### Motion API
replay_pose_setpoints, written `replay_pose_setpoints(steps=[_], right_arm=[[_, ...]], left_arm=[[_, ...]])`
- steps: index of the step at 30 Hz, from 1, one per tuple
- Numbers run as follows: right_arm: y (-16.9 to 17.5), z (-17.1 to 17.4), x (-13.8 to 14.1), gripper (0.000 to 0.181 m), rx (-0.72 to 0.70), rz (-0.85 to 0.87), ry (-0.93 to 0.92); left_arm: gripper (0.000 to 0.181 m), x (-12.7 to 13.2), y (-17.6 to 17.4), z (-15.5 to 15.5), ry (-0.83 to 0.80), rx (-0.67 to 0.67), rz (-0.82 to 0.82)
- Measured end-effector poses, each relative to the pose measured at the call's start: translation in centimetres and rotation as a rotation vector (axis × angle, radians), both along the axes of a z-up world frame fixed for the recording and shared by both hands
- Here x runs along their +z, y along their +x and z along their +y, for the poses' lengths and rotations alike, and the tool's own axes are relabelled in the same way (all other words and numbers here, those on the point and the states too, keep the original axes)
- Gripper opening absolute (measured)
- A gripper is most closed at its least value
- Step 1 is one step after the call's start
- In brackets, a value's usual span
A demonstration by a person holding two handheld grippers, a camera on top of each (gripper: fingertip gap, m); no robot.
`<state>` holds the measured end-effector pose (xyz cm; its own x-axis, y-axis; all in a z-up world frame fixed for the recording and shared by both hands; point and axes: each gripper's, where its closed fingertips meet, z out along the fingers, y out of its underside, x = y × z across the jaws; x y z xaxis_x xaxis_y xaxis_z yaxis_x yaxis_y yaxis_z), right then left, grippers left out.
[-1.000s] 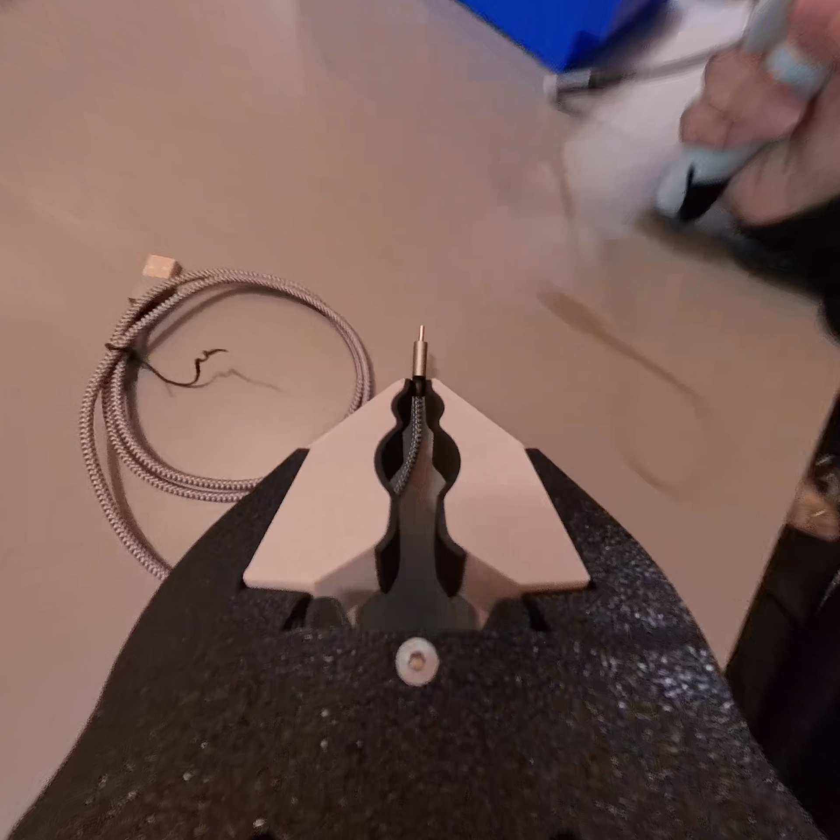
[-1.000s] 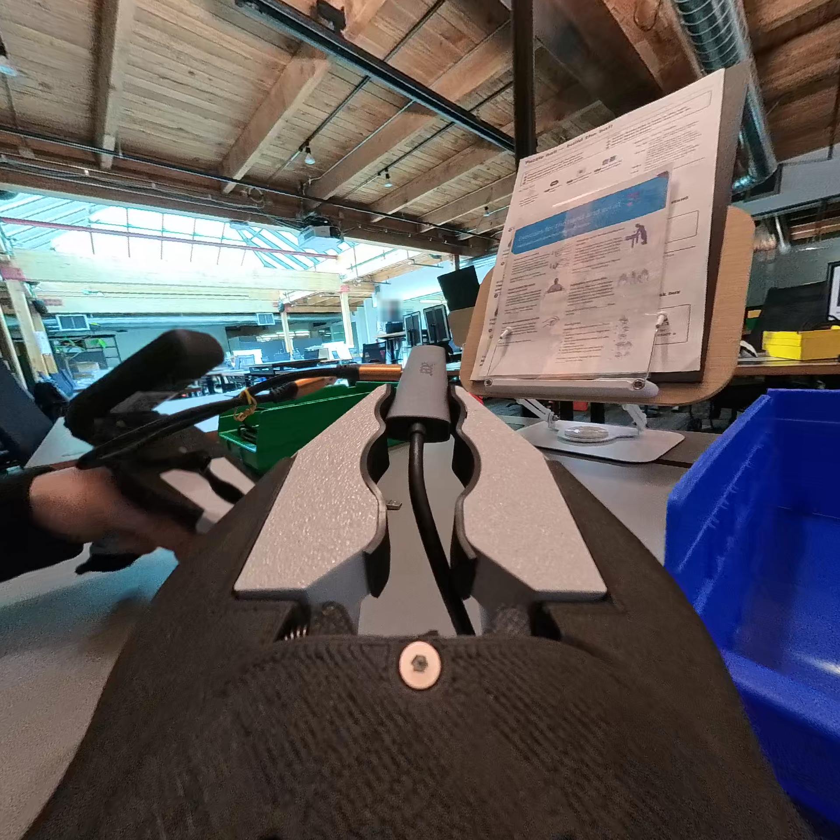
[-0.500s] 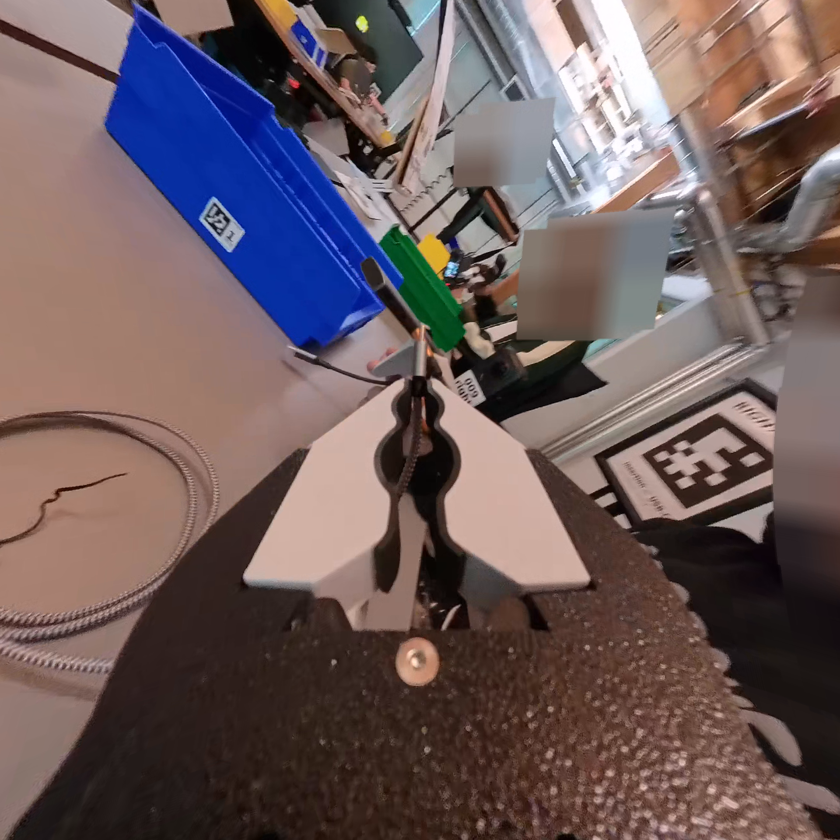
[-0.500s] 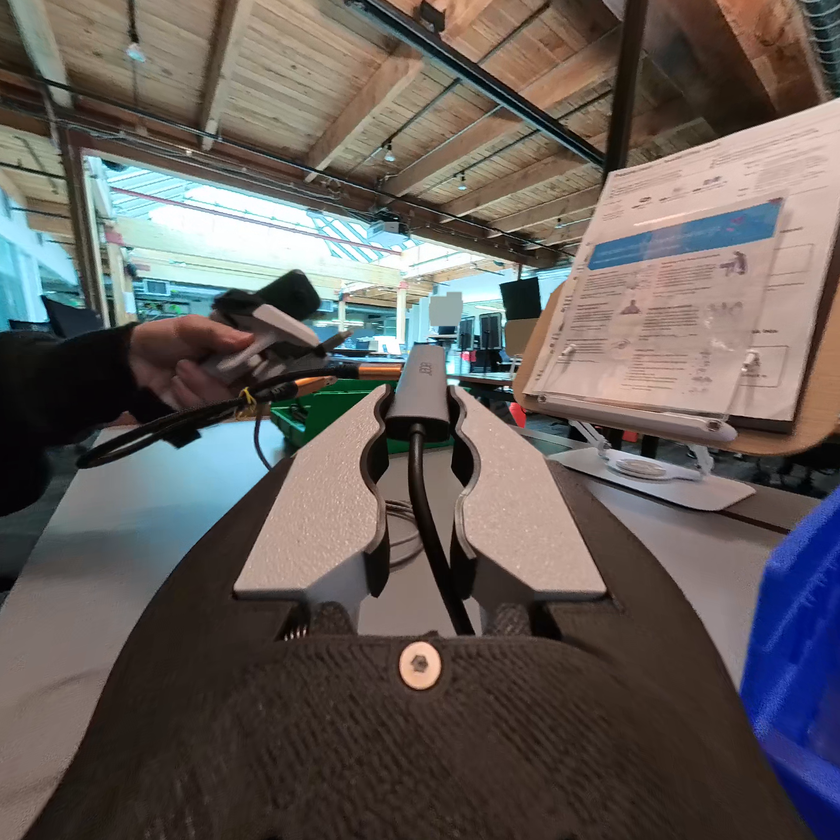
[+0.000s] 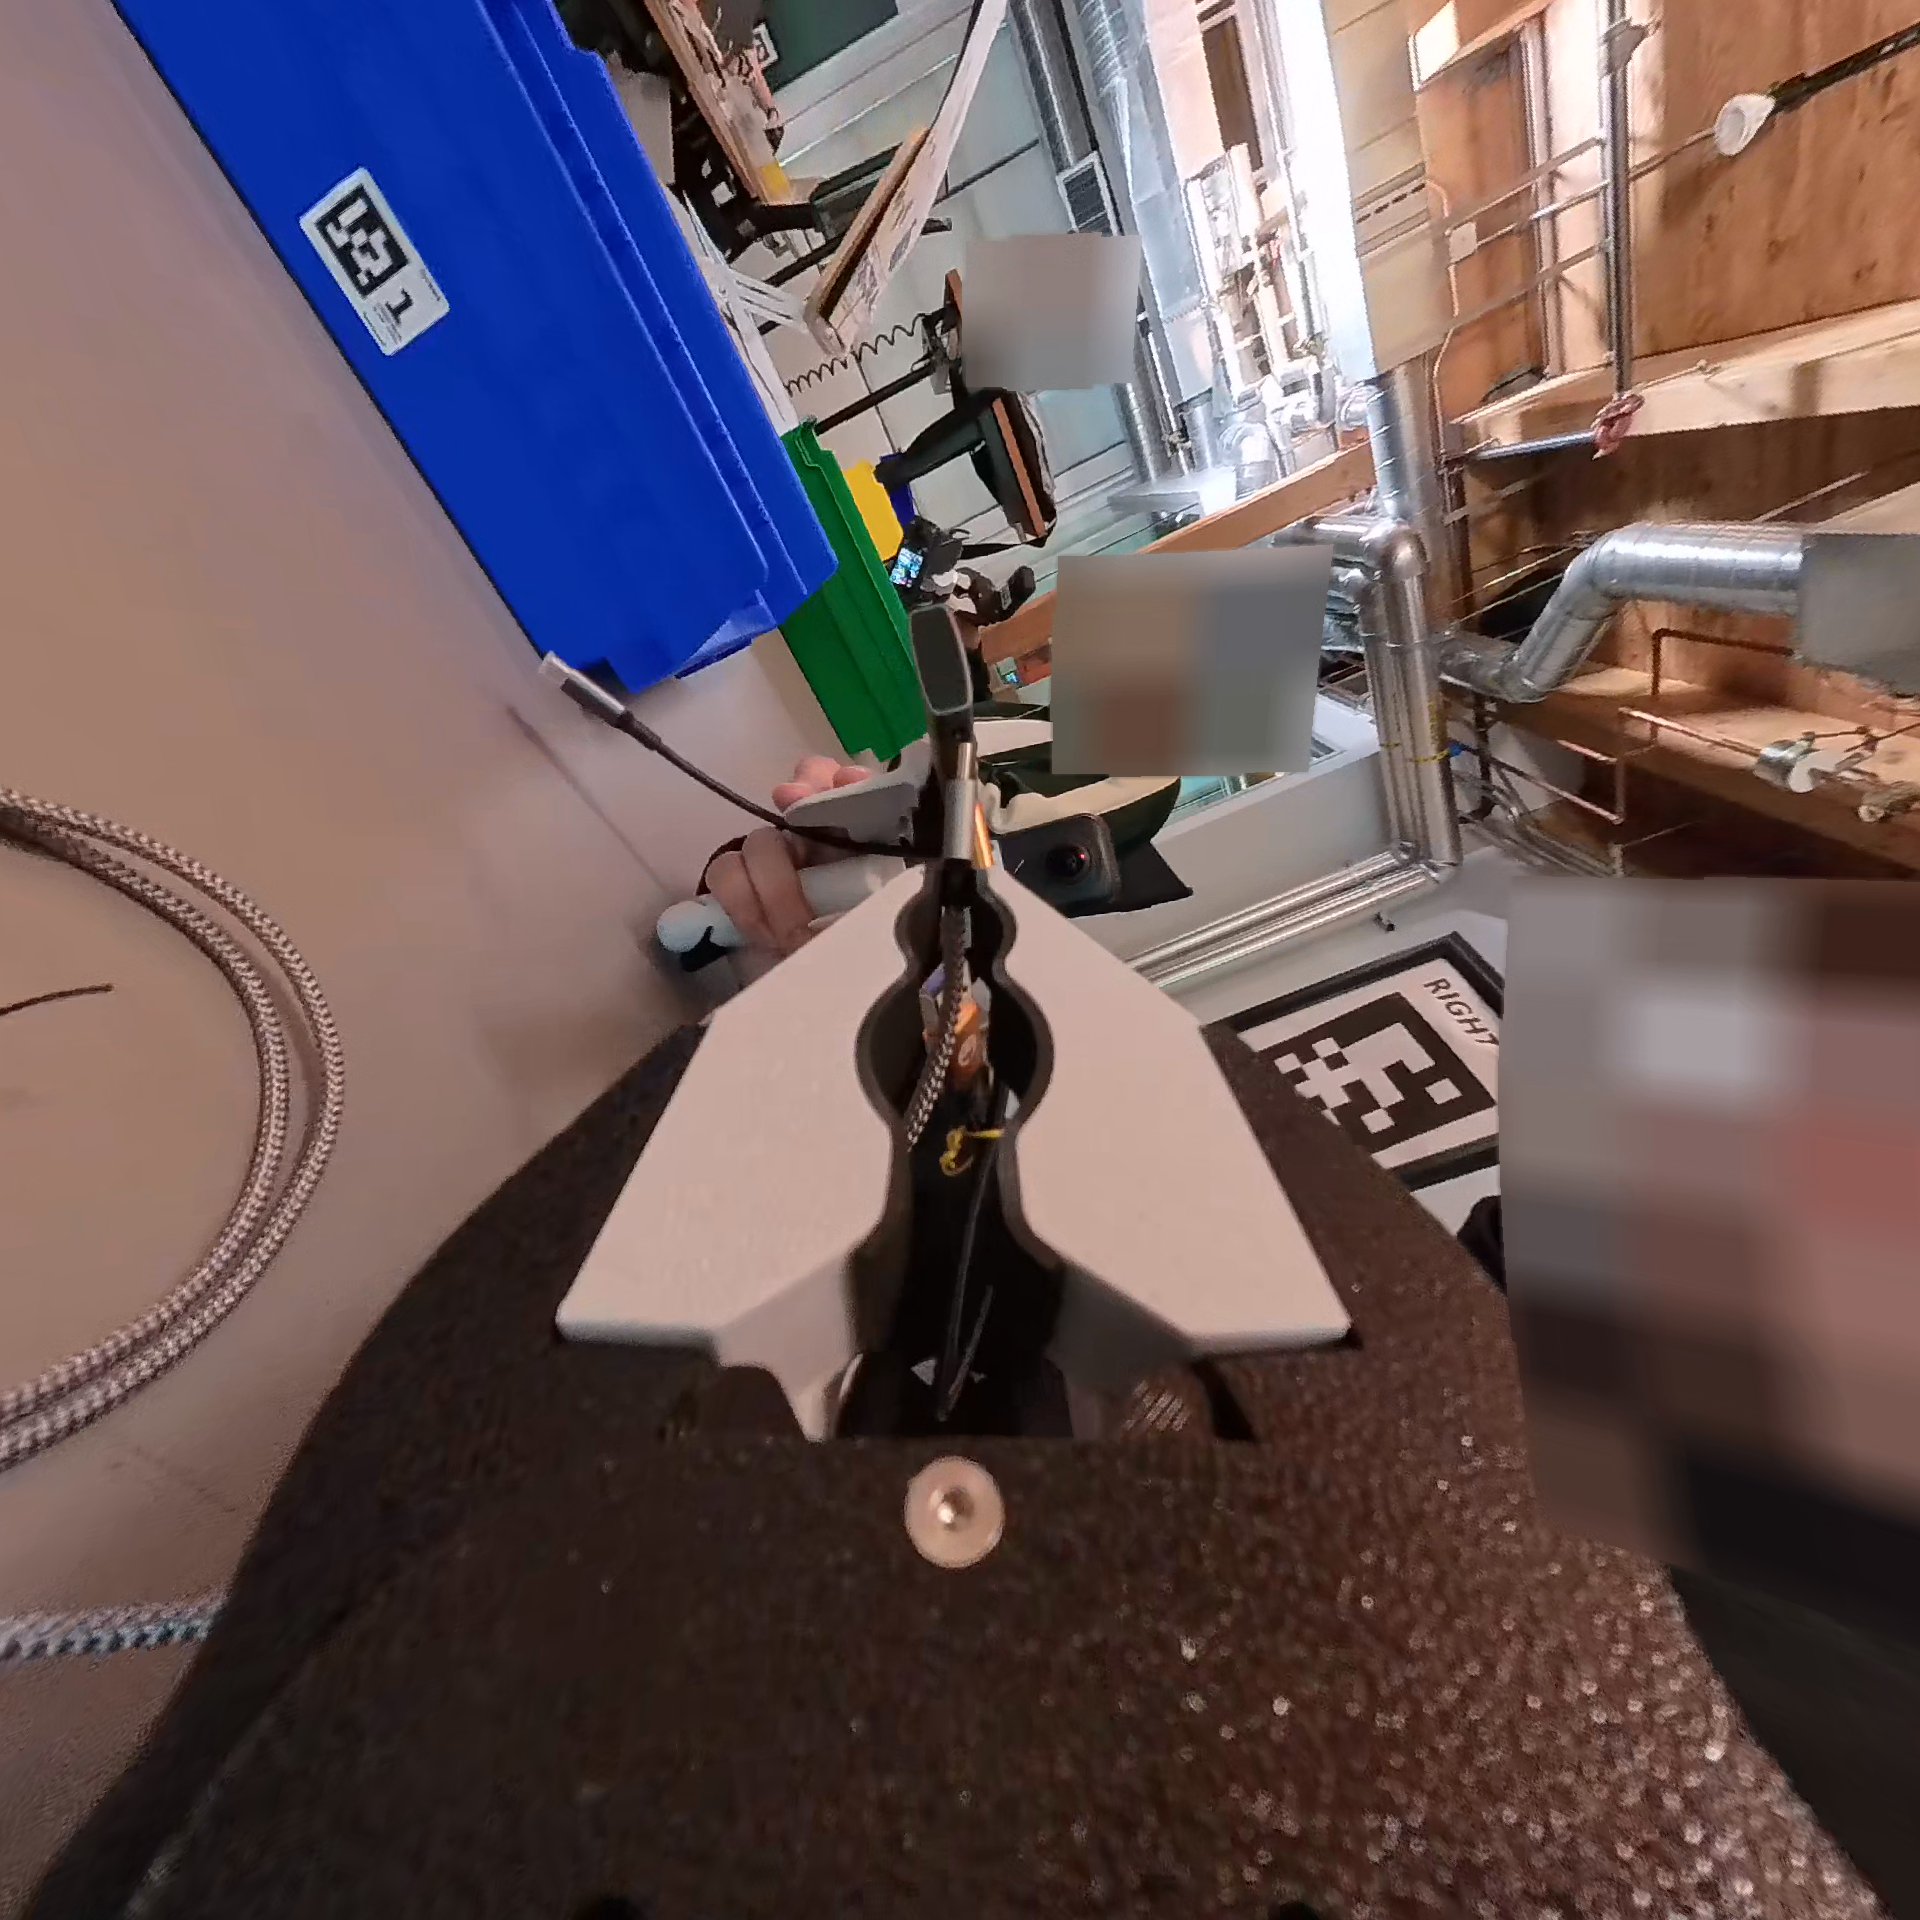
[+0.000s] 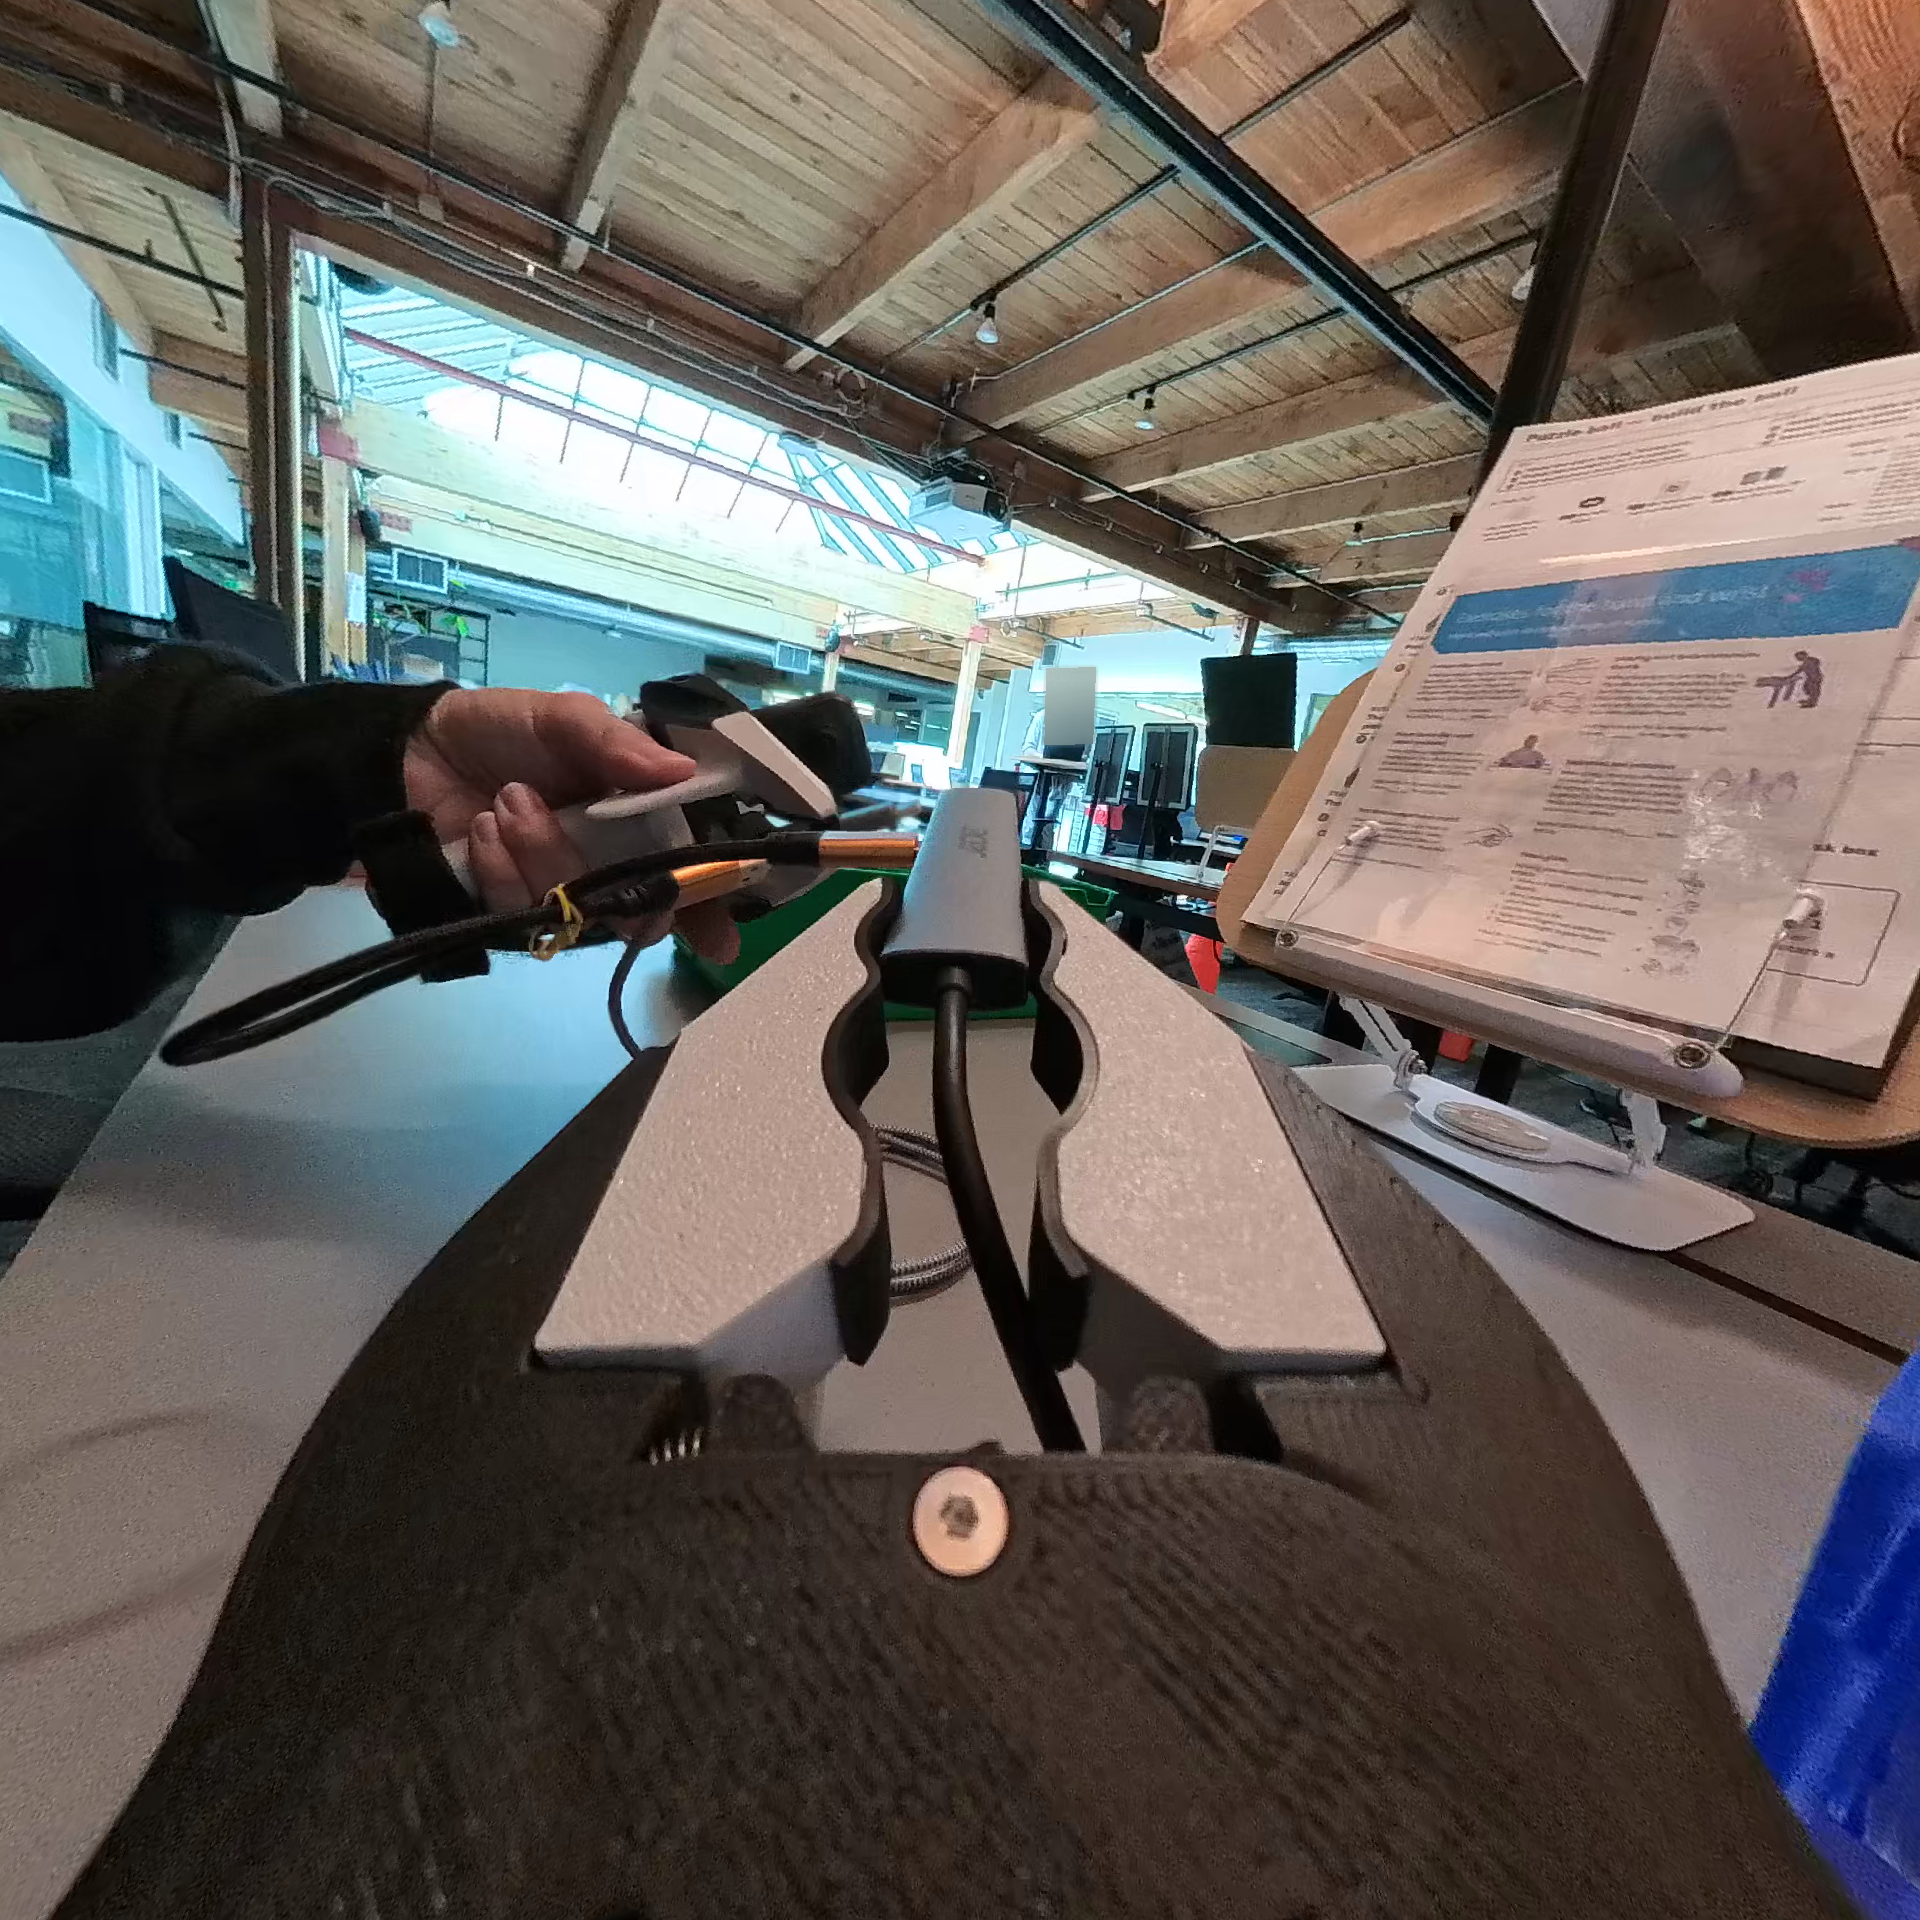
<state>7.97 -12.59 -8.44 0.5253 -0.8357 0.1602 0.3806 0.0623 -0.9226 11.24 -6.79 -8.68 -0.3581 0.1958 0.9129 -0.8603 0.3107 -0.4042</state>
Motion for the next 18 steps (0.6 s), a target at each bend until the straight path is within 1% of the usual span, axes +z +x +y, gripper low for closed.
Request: replay_pose_setpoints(steps=[3,12,18], right_arm=[[0.1,0.4,-0.3,0.021,-0.010,-0.002,-0.043],[0.1,0.7,-0.6,0.022,-0.038,-0.013,-0.104],[0.1,1.1,-1.0,0.022,-0.084,-0.040,-0.203]], left_arm=[[0.002,-0.4,-0.2,-0.1,-0.004,-0.008,0.034],[0.003,-0.8,0.1,0.0,0.012,0.016,0.052],[0.003,-1.4,0.2,0.0,0.029,0.026,0.064]])
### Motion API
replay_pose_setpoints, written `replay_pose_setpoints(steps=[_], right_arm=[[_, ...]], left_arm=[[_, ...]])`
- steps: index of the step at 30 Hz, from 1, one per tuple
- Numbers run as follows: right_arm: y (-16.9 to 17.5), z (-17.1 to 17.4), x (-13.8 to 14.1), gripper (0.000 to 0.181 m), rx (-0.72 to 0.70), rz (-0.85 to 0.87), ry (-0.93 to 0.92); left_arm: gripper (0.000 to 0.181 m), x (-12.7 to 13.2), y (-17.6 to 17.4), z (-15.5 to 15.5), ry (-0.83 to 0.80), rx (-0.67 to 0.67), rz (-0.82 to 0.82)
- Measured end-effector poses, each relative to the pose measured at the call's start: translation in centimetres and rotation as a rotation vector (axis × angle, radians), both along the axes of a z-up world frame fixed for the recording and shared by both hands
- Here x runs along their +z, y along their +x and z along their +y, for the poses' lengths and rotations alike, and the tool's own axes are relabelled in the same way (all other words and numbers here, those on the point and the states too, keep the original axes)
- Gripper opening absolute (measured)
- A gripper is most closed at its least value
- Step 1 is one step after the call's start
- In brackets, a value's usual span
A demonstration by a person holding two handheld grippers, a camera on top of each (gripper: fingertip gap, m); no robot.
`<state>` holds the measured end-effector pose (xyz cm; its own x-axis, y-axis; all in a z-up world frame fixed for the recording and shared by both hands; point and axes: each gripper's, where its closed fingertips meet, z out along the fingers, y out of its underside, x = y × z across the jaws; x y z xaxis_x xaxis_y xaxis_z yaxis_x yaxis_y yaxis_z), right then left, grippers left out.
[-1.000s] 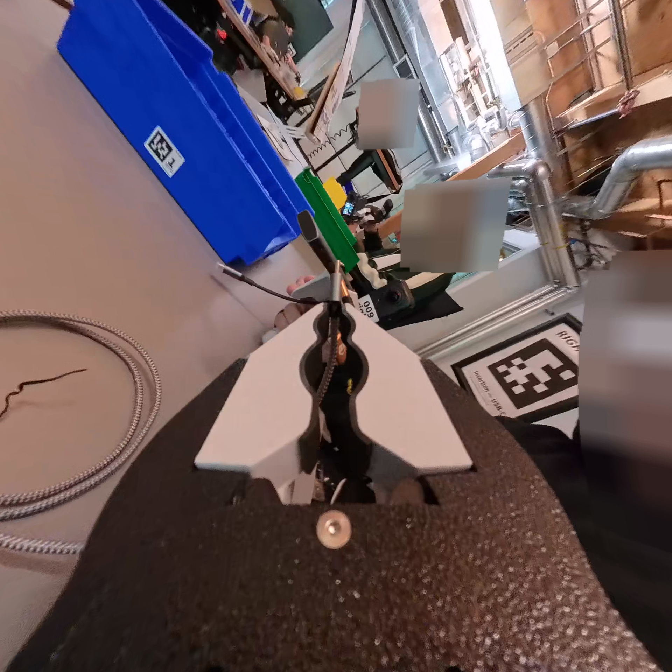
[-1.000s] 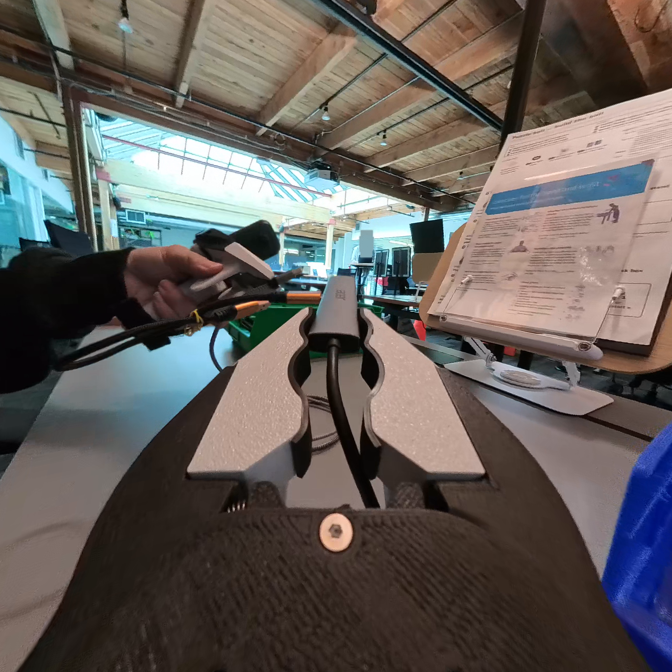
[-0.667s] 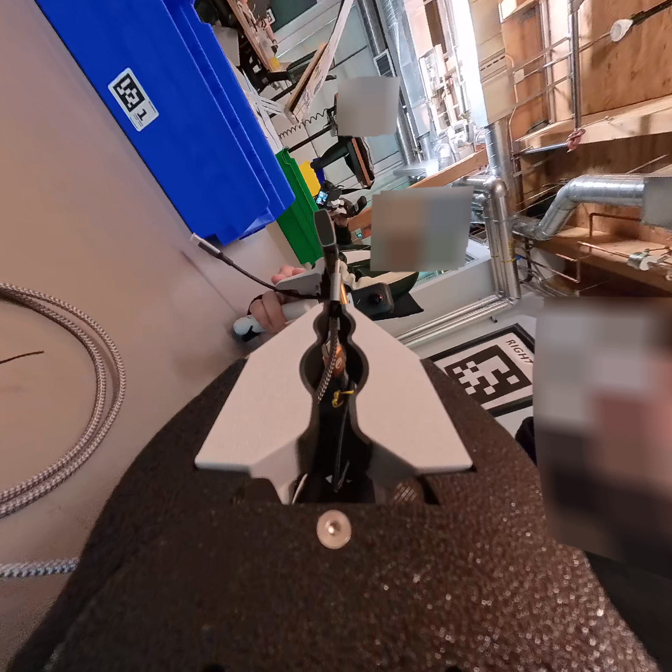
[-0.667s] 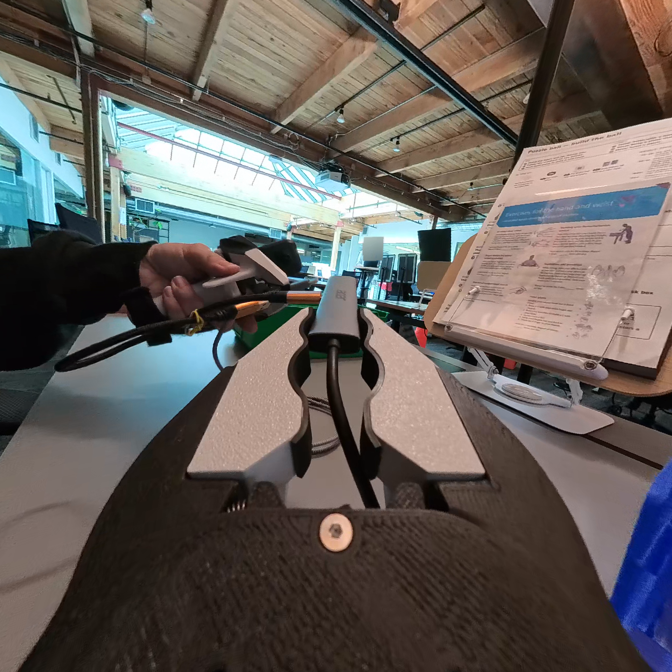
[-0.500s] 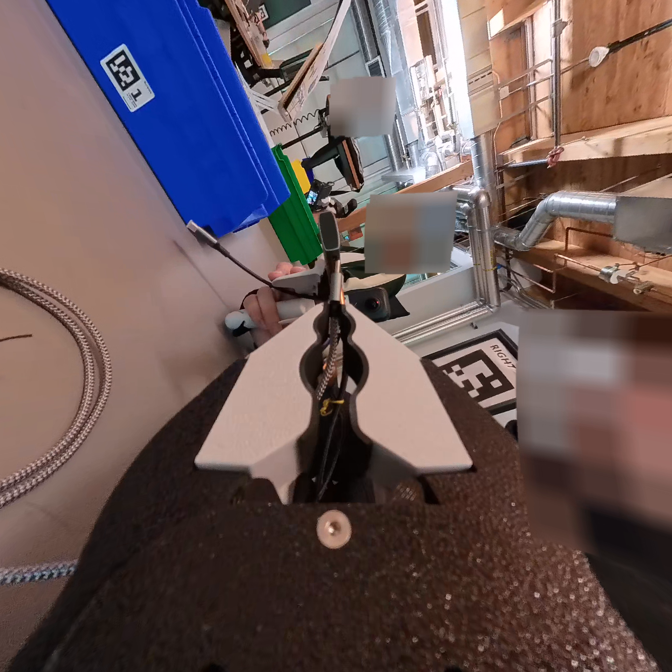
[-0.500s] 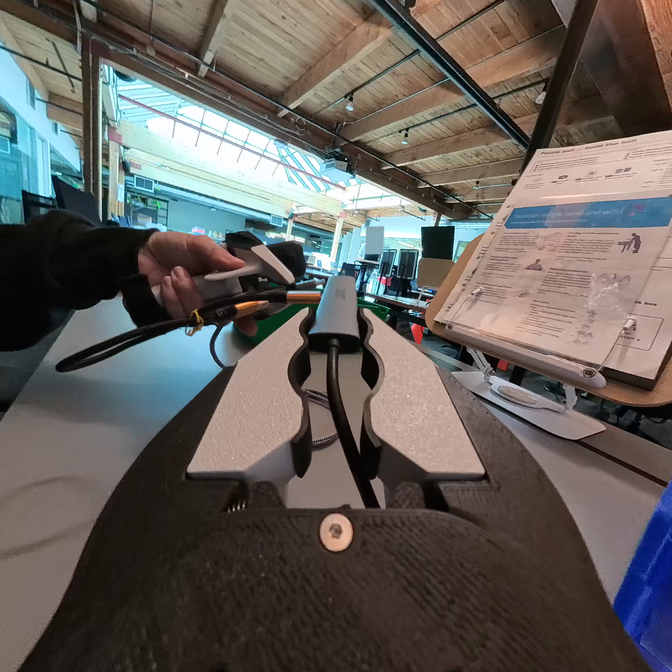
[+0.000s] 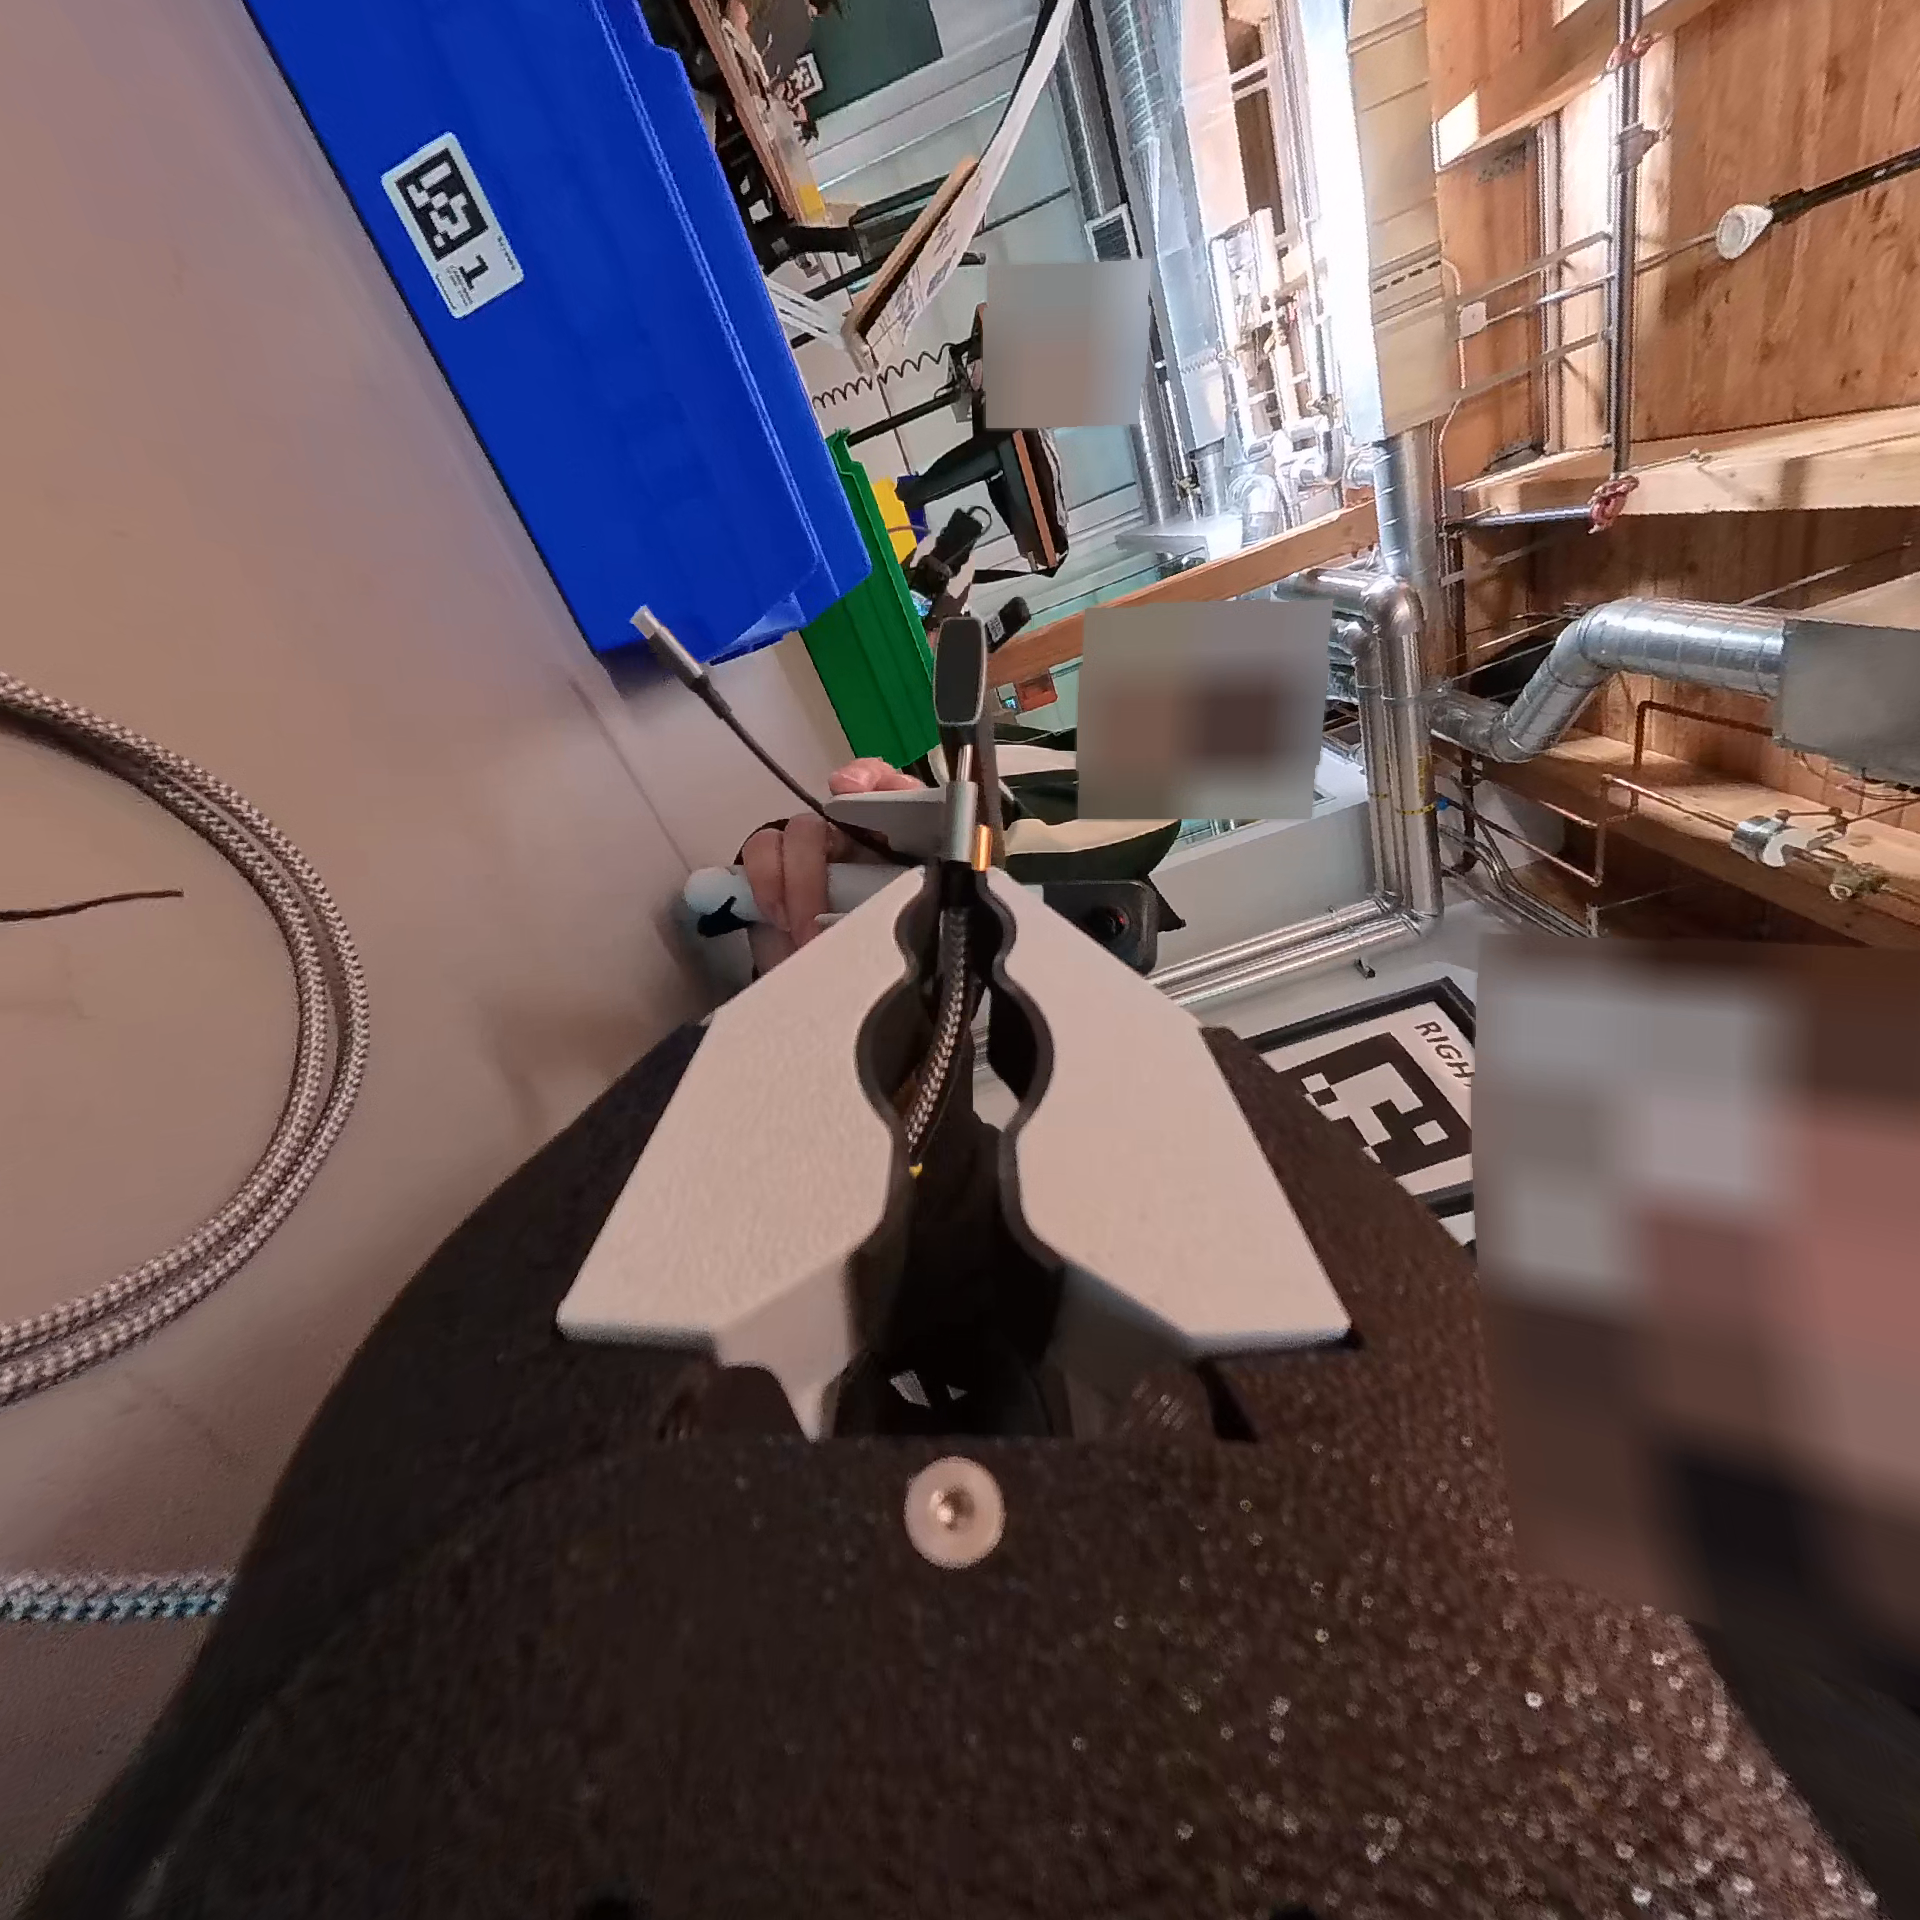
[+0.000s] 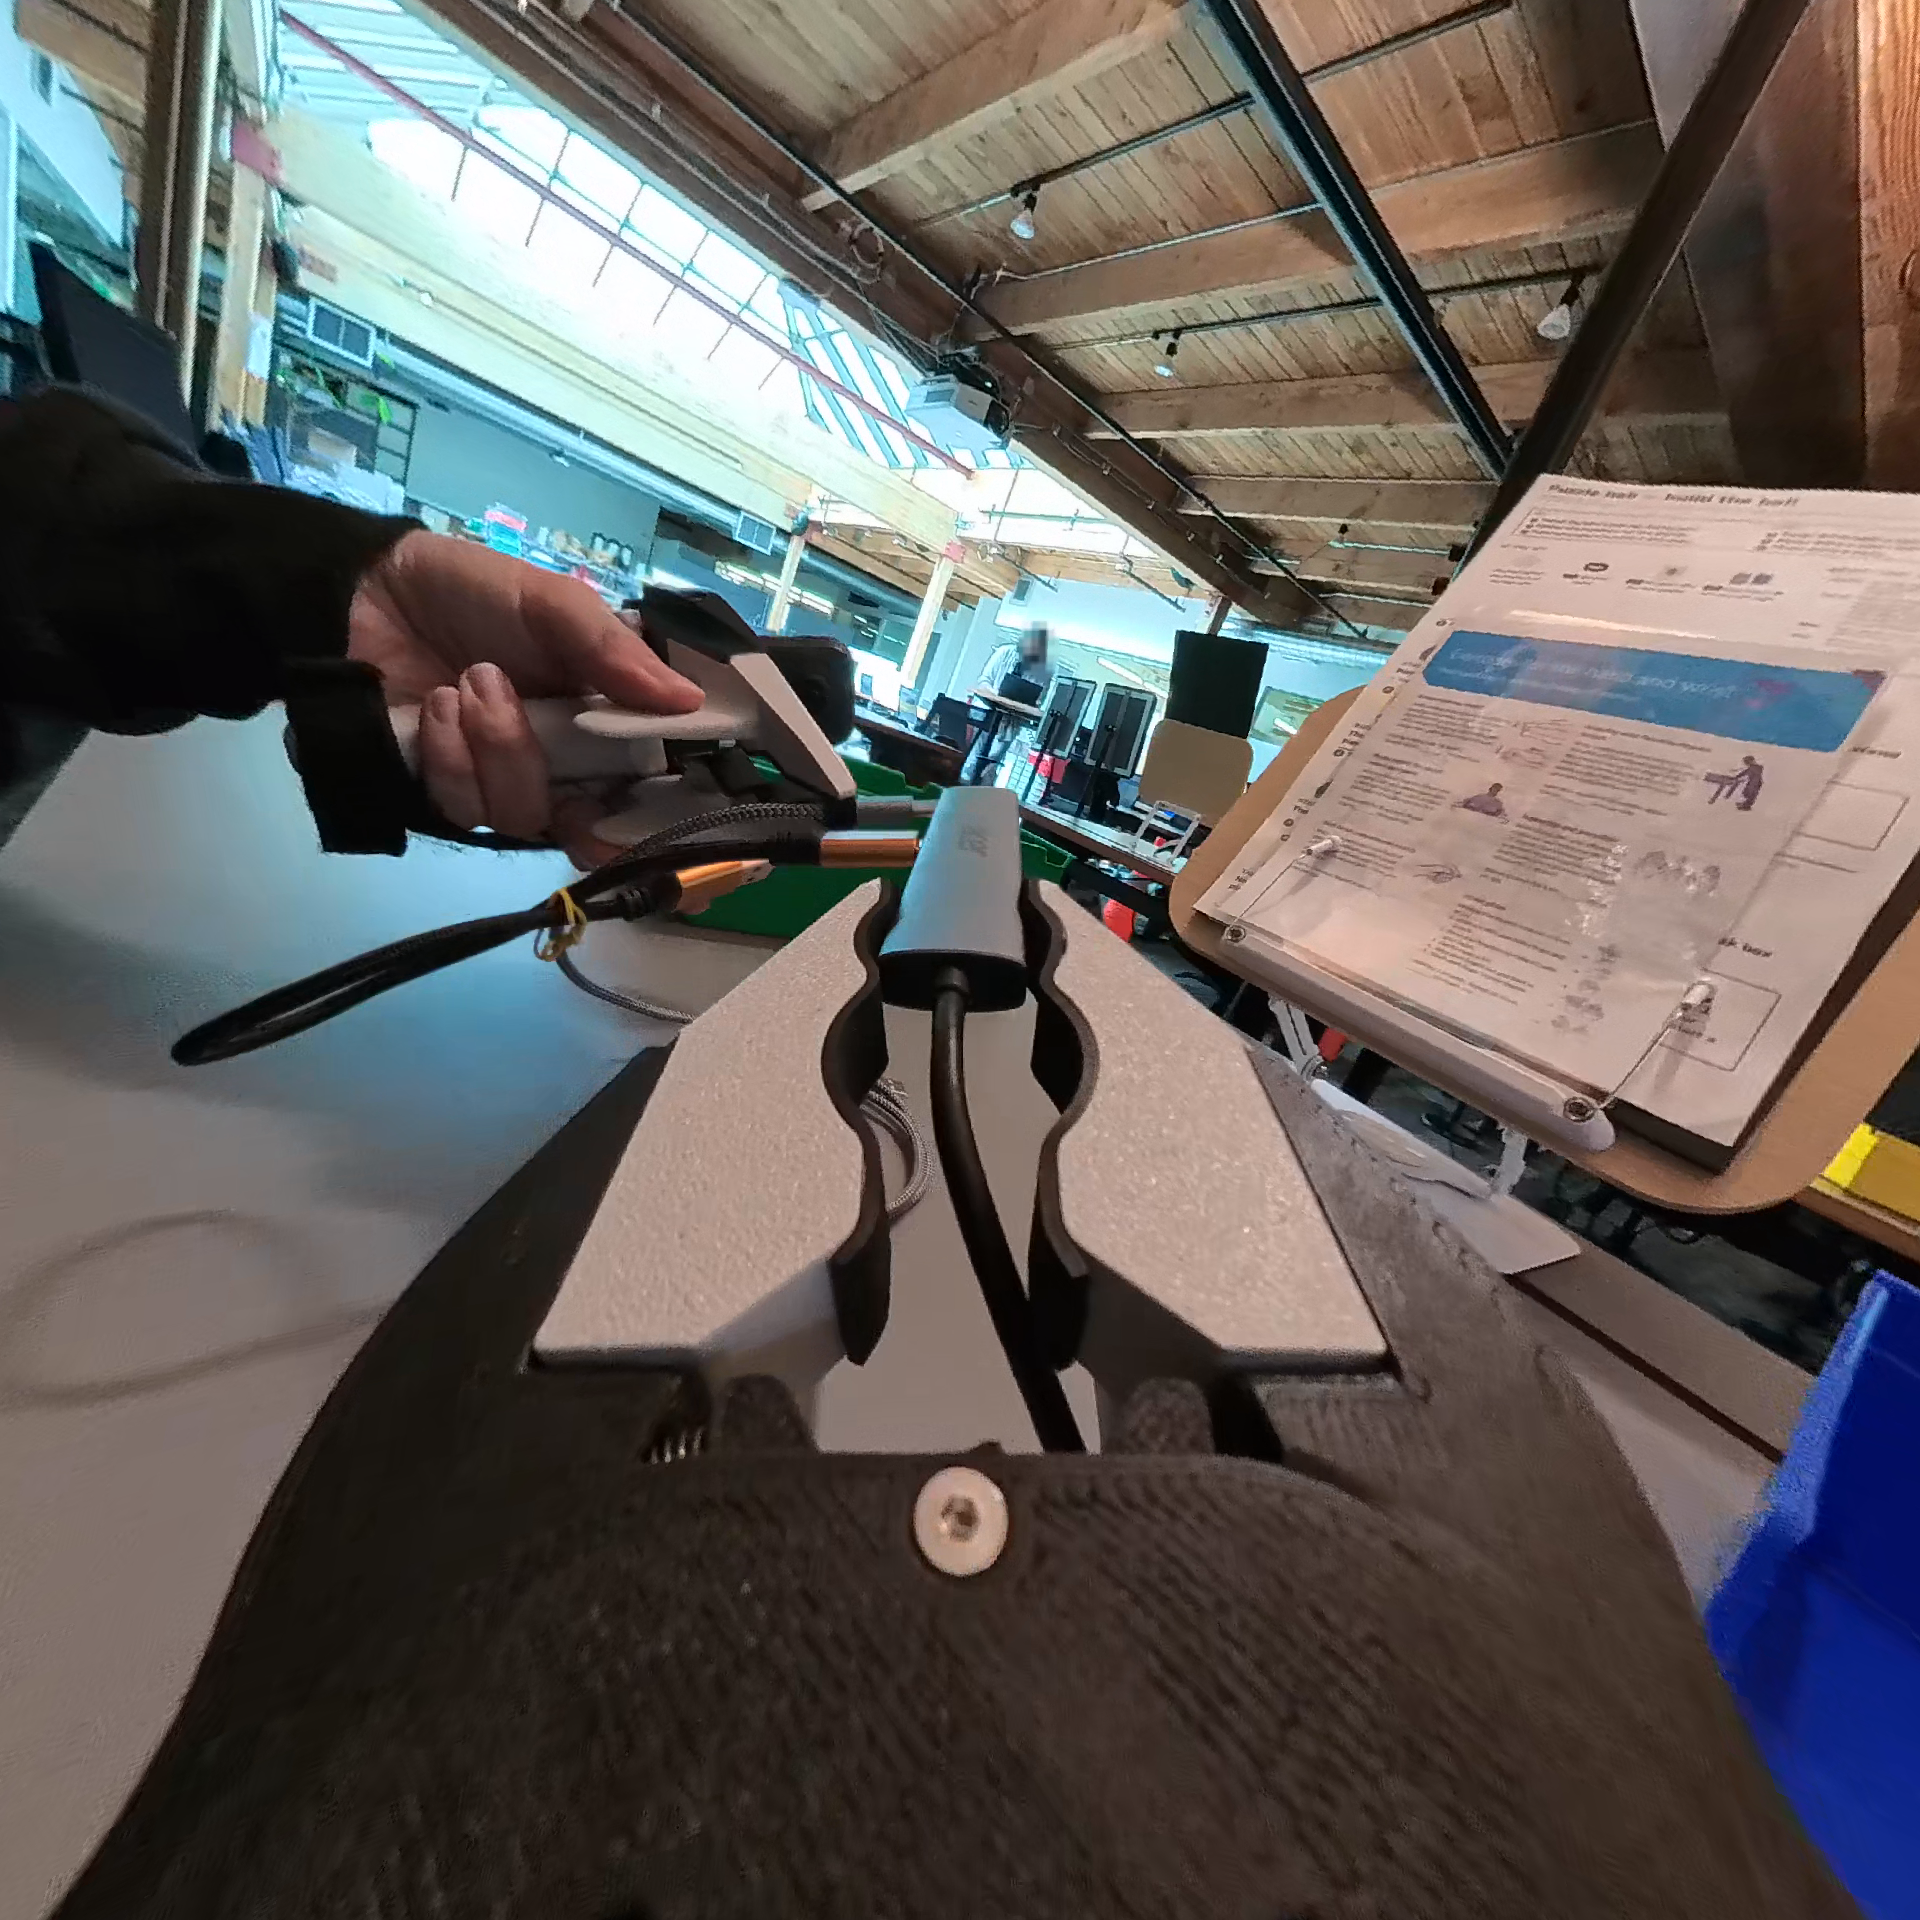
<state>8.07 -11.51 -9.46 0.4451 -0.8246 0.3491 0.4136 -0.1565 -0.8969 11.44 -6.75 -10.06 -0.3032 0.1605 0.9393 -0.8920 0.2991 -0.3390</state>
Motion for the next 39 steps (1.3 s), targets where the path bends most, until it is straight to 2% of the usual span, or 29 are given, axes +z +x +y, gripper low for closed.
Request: replay_pose_setpoints(steps=[4,8,10,15,18,21,24,26,29,34,36,39], right_arm=[[-0.1,0.3,0.0,0.022,-0.004,-0.024,-0.034],[-0.6,0.8,-0.1,0.022,0.079,0.007,-0.005],[-0.5,1.0,-0.3,0.022,0.077,0.007,-0.023],[0.5,0.7,-1.1,0.022,0.023,0.075,-0.018],[1.0,0.2,-1.1,0.022,-0.035,0.097,0.007],[1.5,-1.1,-0.7,0.022,-0.110,0.107,0.066],[1.5,-1.9,-0.2,0.022,-0.096,0.123,0.160],[1.4,-2.1,0.0,0.022,-0.085,0.130,0.196],[1.4,-2.1,0.0,0.022,-0.085,0.131,0.206],[1.3,-1.1,0.0,0.022,-0.072,0.140,0.216],[1.4,-0.8,0.0,0.022,-0.076,0.141,0.220],[1.4,-0.9,0.1,0.022,-0.068,0.147,0.254]], left_arm=[[0.003,0.0,-0.2,0.3,-0.004,0.000,0.002],[0.003,0.1,-0.7,0.9,-0.029,-0.039,0.005],[0.003,-0.1,-0.7,1.1,-0.029,-0.040,0.010],[0.002,-1.1,0.7,0.7,0.015,0.083,-0.091],[0.004,-1.2,1.7,0.1,0.031,0.193,-0.302],[0.009,-0.2,3.0,-0.1,0.049,0.337,-0.653],[0.019,1.1,3.4,-0.1,0.070,0.461,-0.987],[0.026,1.2,3.2,-0.2,0.114,0.495,-1.121],[0.025,0.6,2.9,-0.8,0.174,0.511,-1.216],[0.015,-0.3,2.7,-1.8,0.235,0.488,-1.235],[0.004,-0.1,2.8,-1.8,0.239,0.520,-1.264],[0.004,0.2,2.9,-1.7,0.247,0.562,-1.328]])
